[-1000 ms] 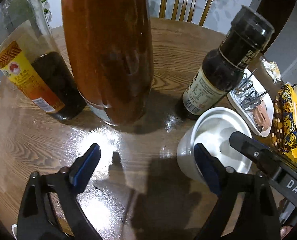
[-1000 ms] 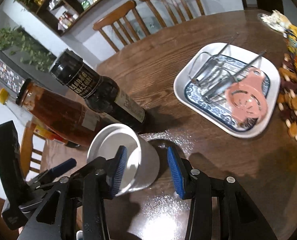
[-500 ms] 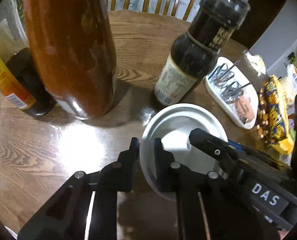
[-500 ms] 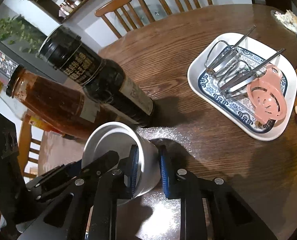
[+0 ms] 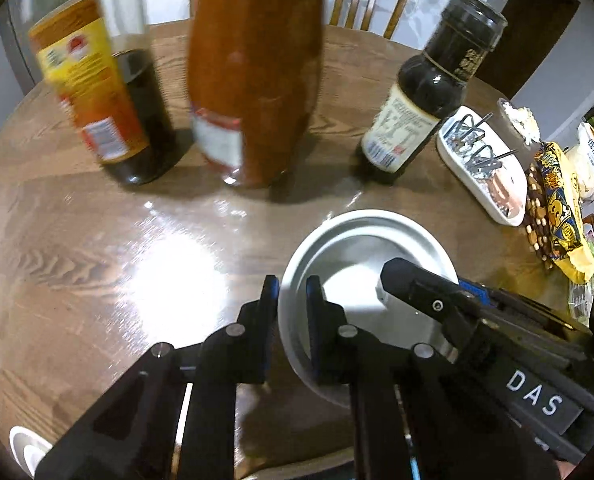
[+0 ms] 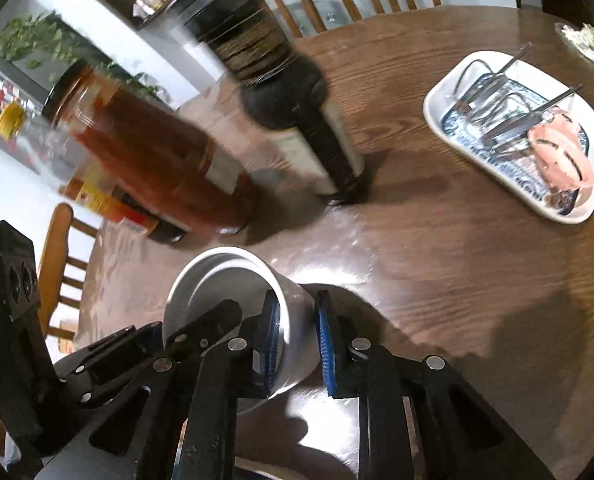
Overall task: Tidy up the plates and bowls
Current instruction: 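Lift the white ramekin with the left gripper and carry it back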
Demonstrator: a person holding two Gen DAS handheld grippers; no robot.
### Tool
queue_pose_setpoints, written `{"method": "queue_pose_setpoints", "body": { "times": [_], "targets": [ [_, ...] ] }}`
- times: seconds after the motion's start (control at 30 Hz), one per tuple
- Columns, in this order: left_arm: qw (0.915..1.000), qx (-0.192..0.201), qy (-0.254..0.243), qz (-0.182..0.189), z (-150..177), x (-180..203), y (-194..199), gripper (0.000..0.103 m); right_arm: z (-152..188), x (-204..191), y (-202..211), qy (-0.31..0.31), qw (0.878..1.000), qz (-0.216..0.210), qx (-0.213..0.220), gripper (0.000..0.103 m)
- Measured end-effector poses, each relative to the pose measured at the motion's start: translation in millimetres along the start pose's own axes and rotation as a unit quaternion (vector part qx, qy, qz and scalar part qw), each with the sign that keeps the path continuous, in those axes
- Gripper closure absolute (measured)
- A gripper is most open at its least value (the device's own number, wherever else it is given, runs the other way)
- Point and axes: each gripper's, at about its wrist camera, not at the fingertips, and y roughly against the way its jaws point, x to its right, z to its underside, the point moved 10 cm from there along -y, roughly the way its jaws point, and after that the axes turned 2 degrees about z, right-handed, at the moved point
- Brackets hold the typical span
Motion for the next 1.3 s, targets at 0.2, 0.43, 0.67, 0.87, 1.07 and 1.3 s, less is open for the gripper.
{"method": "queue_pose_setpoints", "body": {
  "times": [0.2, 0.43, 0.67, 0.87, 1.07, 1.3],
  "targets": [
    [1.0000, -0.008, 0.002, -0.003, 15, -18, 12, 0.093, 14, -20, -6, 0.015, 1.000, -0.001, -0.012, 0.082],
    [0.9999, -0.006, 0.002, -0.009, 31, -32, 23, 0.093, 28, -37, -9, 0.026, 0.999, 0.003, -0.021, 0.082],
    [0.9996, 0.024, 0.011, -0.012, 37, -39, 40, 0.093, 41, -54, -5, 0.026, 1.000, -0.002, -0.003, 0.083],
    [0.9993, 0.036, 0.004, -0.012, 37, -39, 52, 0.093, 44, -63, 6, 0.026, 0.999, -0.010, 0.020, 0.083],
    [0.9972, 0.073, -0.011, -0.015, 34, -26, 74, 0.093, 48, -69, 21, 0.026, 0.999, -0.014, 0.042, 0.083],
    [0.9924, 0.118, -0.030, -0.019, 36, -16, 110, 0.093, 51, -81, 53, 0.029, 0.996, -0.024, 0.081, 0.083]
  ]
}}
